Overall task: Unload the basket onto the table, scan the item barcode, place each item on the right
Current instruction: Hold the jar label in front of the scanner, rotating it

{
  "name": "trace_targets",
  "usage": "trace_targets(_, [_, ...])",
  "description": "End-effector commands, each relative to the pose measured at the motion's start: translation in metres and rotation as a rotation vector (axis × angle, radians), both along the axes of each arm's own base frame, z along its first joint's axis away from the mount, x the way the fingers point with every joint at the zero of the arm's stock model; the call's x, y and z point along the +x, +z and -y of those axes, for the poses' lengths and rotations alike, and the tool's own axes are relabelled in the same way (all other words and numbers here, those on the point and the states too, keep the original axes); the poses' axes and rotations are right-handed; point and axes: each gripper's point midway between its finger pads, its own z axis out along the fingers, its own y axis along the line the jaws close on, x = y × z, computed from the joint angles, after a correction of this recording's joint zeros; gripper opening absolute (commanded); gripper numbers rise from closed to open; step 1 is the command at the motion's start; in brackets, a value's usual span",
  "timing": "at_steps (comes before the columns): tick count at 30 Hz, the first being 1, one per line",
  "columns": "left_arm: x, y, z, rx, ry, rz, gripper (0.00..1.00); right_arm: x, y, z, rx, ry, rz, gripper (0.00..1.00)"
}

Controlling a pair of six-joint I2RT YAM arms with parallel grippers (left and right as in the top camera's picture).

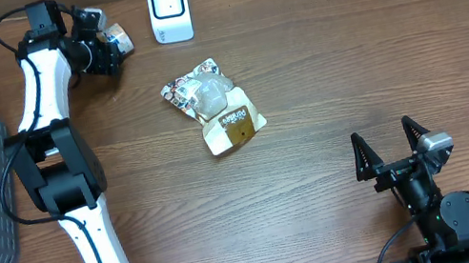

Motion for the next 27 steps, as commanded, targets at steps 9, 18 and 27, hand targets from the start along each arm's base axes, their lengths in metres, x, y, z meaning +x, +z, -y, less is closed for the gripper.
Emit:
trace_targets(9, [0.008,0.007,0.003,-0.002,-0.022,0.044,0.90,0.000,-0.002,0.001,0.000,-0.003,0.005,1.00])
trace_targets(18, [0.023,0.049,0.001,0.105,-0.150,0.176,1.00,0.000,-0.002,0.001,0.000,-0.003,0.005,1.00])
trace_targets(27, [0.027,0.045,0.003,0.280,-0.389,0.255,0.98,0.000,-0.002,0.001,0.000,-0.002,0.005,1.00])
